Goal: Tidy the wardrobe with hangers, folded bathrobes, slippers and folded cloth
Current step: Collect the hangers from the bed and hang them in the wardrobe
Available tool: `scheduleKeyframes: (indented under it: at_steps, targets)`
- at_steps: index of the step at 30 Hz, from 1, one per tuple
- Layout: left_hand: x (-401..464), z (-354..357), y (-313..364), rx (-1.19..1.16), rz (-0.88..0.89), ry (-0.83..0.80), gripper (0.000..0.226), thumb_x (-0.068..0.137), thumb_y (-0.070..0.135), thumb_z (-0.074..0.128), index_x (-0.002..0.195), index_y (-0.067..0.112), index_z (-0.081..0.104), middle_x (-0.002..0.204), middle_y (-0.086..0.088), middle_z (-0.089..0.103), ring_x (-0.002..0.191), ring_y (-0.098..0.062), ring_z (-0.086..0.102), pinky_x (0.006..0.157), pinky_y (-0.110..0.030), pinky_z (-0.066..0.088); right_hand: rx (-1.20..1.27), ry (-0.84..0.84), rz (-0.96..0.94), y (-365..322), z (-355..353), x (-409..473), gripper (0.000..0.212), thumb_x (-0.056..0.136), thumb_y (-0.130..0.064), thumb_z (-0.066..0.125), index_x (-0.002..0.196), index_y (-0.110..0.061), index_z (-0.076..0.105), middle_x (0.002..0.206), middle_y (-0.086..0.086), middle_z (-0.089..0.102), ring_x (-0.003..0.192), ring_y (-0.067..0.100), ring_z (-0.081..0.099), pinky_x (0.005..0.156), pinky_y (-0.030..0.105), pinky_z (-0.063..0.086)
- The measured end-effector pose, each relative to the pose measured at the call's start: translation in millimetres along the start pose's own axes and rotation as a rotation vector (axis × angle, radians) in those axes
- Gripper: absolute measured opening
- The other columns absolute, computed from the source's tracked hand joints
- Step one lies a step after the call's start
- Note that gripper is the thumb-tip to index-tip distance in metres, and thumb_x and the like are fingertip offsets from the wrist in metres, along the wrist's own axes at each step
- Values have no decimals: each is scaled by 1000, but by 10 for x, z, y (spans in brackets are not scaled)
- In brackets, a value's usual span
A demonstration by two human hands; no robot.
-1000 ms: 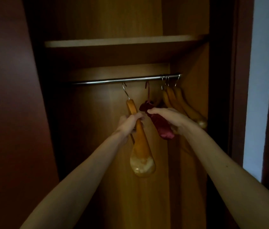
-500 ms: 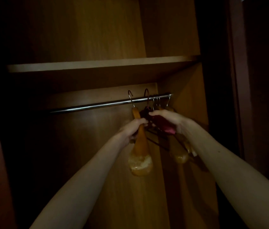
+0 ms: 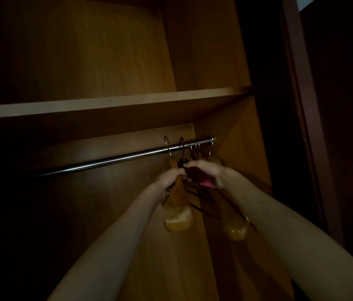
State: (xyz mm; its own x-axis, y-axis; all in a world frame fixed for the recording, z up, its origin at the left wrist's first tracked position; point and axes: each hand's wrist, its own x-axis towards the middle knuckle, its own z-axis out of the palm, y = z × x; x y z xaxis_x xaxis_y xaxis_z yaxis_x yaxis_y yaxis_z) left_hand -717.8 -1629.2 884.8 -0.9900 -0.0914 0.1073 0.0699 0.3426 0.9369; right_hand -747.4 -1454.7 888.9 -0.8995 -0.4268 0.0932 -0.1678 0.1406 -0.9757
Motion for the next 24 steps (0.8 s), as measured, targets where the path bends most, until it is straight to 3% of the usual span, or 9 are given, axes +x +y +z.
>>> scheduleKeyframes:
  at_steps: [3, 6, 9, 11, 13, 16, 21, 24]
  targets:
    - [11, 68, 60, 22, 18, -2, 66, 55, 51, 74, 109, 13, 75, 98, -7, 65, 91, -25, 53, 79, -38, 38, 76, -19, 42, 79, -73, 51, 58, 81, -51, 72, 123, -13, 64, 95, 5, 71, 67, 11, 67, 55, 24, 52]
    - [57, 115, 78, 8, -1, -15, 46, 67, 43, 73, 102, 14, 74, 100, -8, 68, 92, -25, 53, 71, -32, 38, 104, -15, 59, 94, -100, 85, 52, 86, -44, 69, 124, -9, 63, 89, 5, 69, 56, 10, 66, 47, 21, 50]
    - [192, 117, 34, 1, -25, -34, 74, 50, 48, 74, 113, 9, 73, 101, -8, 68, 91, -23, 52, 63, -27, 33, 72, 13, 58, 85, -84, 136, 45, 90, -40, 65, 121, -8, 65, 84, 5, 70, 57, 12, 65, 49, 23, 51]
    - [270, 116, 12, -2, -22, -67, 79, 51, 48, 75, 118, 6, 71, 102, -9, 69, 91, -24, 53, 64, -27, 34, 51, 24, 64, 74, -91, 156, 42, 90, -40, 64, 117, -7, 67, 82, 5, 70, 59, 14, 65, 49, 24, 50]
    - [265, 112, 14, 5, -32, -85, 70, 63, 45, 75, 120, 5, 70, 96, -7, 72, 81, -20, 55, 62, -26, 34, 18, 17, 51, 68, -87, 163, 36, 92, -38, 61, 110, -7, 69, 80, 5, 69, 60, 15, 64, 51, 25, 50]
    - [313, 87, -21, -6, -59, -94, 37, 88, 31, 68, 115, 5, 69, 82, -3, 74, 67, -14, 55, 56, -24, 33, 7, 56, 46, 70, -36, 142, 30, 93, -35, 60, 102, -8, 72, 82, 5, 70, 62, 15, 64, 53, 25, 51]
    - [304, 102, 6, 28, -83, -118, 16, 92, 27, 65, 96, 11, 69, 77, -1, 67, 53, -8, 47, 39, -16, 30, 101, 137, 55, 133, -30, 56, 33, 89, -29, 60, 109, -3, 69, 87, 12, 71, 65, 20, 66, 59, 28, 53]
    - [273, 157, -11, 34, -61, -149, 18, 92, 27, 63, 82, 14, 67, 73, -2, 64, 40, -5, 40, 35, -14, 25, 150, 177, 40, 178, -54, -52, 31, 92, -25, 57, 111, -2, 65, 76, 10, 70, 61, 20, 65, 58, 27, 54]
